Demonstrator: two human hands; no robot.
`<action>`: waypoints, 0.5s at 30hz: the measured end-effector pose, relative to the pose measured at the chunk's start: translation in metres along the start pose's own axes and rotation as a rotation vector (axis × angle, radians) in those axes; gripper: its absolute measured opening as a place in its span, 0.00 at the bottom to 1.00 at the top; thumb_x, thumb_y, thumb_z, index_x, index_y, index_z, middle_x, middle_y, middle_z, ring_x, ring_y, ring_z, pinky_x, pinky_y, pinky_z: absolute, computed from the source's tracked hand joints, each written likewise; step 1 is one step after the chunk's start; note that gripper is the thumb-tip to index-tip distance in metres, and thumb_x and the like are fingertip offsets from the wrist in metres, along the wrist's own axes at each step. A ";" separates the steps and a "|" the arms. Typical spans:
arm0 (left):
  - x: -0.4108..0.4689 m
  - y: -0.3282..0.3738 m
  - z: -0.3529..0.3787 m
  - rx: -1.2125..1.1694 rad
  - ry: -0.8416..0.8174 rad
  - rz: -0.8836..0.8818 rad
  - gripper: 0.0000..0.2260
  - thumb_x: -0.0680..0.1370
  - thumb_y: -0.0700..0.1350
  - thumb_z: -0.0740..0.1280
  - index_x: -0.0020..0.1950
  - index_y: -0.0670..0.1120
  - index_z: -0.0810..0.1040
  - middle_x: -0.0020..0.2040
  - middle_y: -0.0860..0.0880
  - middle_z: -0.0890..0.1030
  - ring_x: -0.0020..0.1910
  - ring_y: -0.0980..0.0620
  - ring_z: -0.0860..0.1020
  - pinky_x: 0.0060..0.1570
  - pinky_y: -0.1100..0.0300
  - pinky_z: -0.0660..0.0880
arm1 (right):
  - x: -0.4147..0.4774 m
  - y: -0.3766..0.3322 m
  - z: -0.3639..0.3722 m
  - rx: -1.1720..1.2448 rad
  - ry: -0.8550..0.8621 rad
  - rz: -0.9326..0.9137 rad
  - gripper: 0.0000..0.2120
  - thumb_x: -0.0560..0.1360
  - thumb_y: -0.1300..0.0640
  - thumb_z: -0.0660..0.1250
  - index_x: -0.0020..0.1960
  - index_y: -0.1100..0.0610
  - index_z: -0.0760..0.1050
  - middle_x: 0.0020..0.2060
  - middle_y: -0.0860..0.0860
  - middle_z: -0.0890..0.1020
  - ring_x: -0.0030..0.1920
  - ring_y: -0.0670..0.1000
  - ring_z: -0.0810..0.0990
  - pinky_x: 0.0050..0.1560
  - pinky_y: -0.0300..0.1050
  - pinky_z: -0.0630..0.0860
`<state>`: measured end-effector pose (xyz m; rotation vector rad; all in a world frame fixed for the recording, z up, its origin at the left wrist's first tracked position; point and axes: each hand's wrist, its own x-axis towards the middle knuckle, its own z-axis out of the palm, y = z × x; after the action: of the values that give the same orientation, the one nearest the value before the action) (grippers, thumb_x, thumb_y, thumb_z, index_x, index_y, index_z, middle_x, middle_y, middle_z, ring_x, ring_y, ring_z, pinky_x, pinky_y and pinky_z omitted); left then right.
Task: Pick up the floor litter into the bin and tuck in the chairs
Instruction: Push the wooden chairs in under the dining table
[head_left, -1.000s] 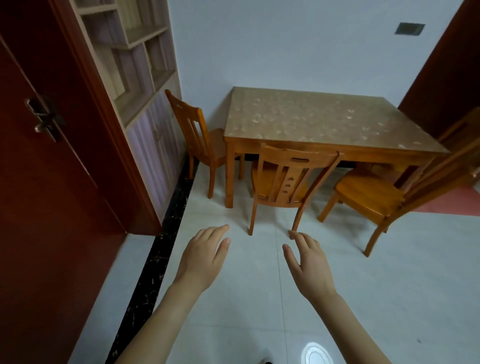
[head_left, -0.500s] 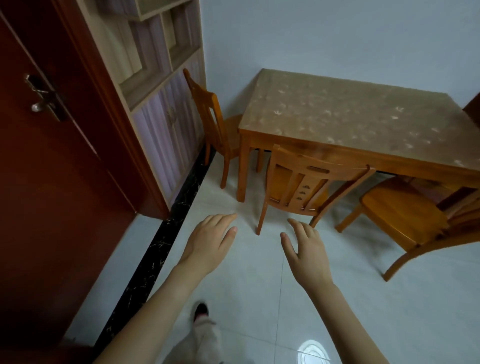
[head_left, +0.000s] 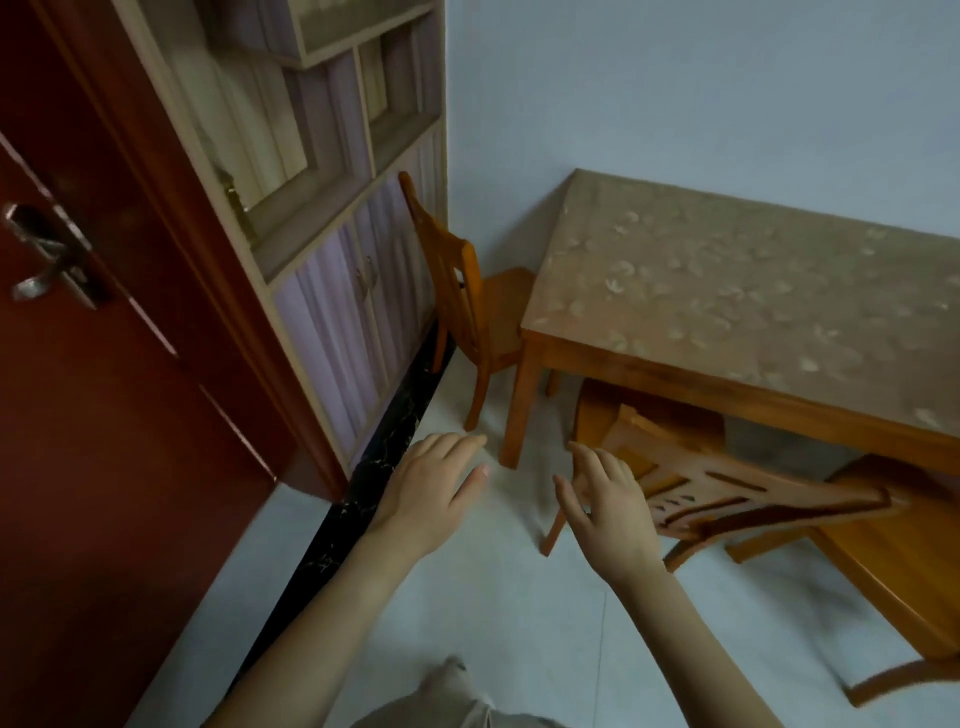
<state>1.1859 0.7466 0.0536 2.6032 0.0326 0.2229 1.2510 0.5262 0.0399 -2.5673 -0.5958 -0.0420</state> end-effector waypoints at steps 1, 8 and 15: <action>0.020 -0.010 -0.006 0.008 0.007 0.008 0.25 0.79 0.57 0.51 0.68 0.46 0.73 0.62 0.50 0.77 0.62 0.52 0.72 0.62 0.58 0.67 | 0.022 -0.004 0.001 -0.001 0.000 -0.011 0.24 0.80 0.41 0.55 0.71 0.53 0.69 0.64 0.49 0.76 0.65 0.51 0.72 0.64 0.49 0.71; 0.121 -0.074 -0.008 -0.013 0.012 -0.045 0.24 0.79 0.57 0.51 0.67 0.45 0.74 0.62 0.50 0.78 0.62 0.52 0.73 0.62 0.56 0.69 | 0.149 -0.015 0.026 0.039 -0.063 -0.021 0.23 0.81 0.44 0.57 0.72 0.52 0.67 0.65 0.49 0.75 0.66 0.50 0.70 0.64 0.46 0.69; 0.237 -0.137 0.001 -0.016 -0.008 -0.129 0.26 0.77 0.58 0.50 0.67 0.45 0.74 0.62 0.50 0.78 0.61 0.51 0.74 0.59 0.63 0.65 | 0.304 -0.001 0.058 0.077 -0.125 -0.072 0.28 0.79 0.39 0.50 0.71 0.54 0.68 0.65 0.50 0.75 0.66 0.52 0.71 0.64 0.51 0.71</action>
<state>1.4227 0.8796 0.0195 2.5743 0.1946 0.1658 1.5207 0.6776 0.0318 -2.4863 -0.7230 0.1155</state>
